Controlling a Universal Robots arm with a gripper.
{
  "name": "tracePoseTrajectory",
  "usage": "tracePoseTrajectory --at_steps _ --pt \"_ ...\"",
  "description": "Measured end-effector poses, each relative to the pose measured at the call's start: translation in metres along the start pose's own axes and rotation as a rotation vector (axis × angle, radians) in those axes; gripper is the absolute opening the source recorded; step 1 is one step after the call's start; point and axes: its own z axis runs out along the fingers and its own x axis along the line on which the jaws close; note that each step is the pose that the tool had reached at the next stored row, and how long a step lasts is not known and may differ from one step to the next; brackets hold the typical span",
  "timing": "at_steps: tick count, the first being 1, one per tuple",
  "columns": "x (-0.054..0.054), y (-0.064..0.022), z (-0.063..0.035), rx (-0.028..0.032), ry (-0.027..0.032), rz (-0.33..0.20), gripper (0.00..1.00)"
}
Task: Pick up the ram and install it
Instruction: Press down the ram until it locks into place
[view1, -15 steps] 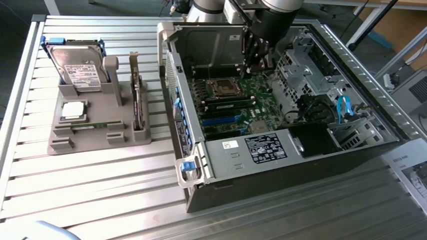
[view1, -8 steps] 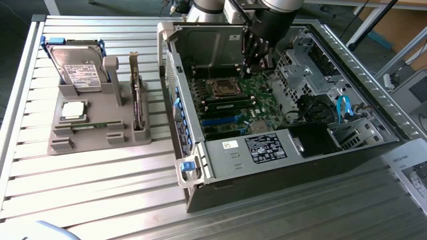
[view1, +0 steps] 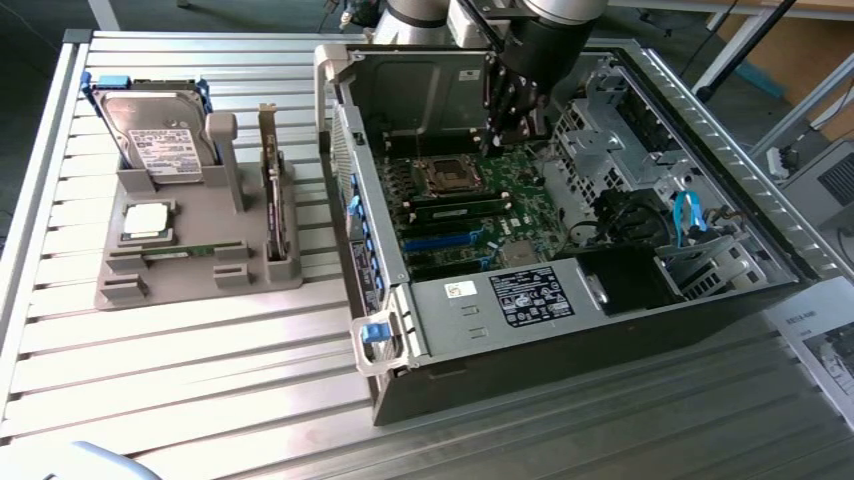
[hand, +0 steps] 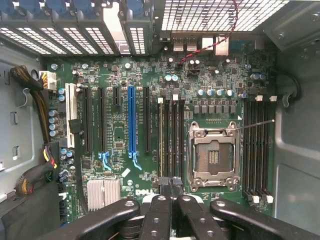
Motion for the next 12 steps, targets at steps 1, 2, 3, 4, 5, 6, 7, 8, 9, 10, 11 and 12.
tracePoseTrajectory --at_steps 1,2,3,4,5,6,7,8,9,10,11,12 --pt "0.0 0.0 0.0 0.0 0.0 0.002 0.1" --pt "0.0 0.0 0.0 0.0002 0.0 0.005 0.1" --pt "0.0 0.0 0.0 0.0005 0.0 0.012 0.1" --pt "0.0 -0.0001 0.0 0.0014 0.0 0.032 0.1" --pt "0.0 0.0 0.0001 0.0022 0.0 0.05 0.1" --pt "0.0 0.0 0.0 0.0028 0.0001 0.063 0.1" --pt "0.0 0.0 0.0 0.0033 0.0001 0.076 0.1" --pt "0.0 0.0 0.0 0.0039 0.0001 0.09 0.1" --pt "0.0 0.0 0.0001 0.0045 0.0001 0.103 0.1" --pt "0.0 0.0 0.0001 0.0051 0.0002 0.118 0.1" --pt "0.0 0.0 0.0 0.0057 0.0002 0.131 0.1" --pt "0.0 0.0 0.0 0.0063 0.0003 0.146 0.1"
